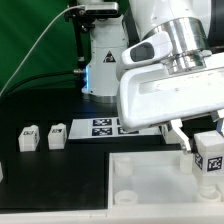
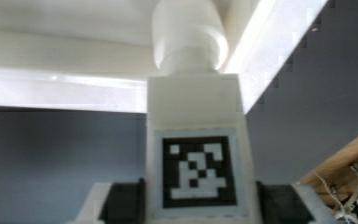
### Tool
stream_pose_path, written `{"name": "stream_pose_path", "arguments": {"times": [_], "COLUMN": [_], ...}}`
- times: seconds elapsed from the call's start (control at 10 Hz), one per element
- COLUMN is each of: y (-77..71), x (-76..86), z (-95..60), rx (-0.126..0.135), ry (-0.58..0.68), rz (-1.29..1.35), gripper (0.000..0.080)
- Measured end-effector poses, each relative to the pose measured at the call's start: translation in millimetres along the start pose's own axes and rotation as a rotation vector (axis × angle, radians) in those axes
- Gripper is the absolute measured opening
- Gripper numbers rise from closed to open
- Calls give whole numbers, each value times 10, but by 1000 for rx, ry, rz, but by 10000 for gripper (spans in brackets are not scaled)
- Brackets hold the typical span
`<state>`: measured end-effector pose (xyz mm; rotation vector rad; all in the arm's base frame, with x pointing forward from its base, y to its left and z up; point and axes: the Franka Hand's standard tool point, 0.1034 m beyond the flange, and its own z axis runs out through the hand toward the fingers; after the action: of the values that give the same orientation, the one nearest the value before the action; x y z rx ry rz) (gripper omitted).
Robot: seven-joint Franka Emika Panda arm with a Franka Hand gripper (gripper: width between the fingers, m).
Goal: Assemble one leg
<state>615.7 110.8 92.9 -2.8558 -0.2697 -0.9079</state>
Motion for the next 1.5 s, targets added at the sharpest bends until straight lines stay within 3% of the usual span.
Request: {"name": "stream_pose_path", "arguments": {"times": [1.0, 1.2, 1.3, 1.4, 1.5], "y": [-12, -11, -12, -12, -12], "x": [-98, -103, -105, -107, -108], "z": [78, 81, 83, 84, 84], "rx": [5, 5, 5, 5, 5], "ry": [-22, -23, -23, -23, -24], "rz": [6, 6, 7, 7, 7], "gripper": [294, 538, 538, 627, 643]}}
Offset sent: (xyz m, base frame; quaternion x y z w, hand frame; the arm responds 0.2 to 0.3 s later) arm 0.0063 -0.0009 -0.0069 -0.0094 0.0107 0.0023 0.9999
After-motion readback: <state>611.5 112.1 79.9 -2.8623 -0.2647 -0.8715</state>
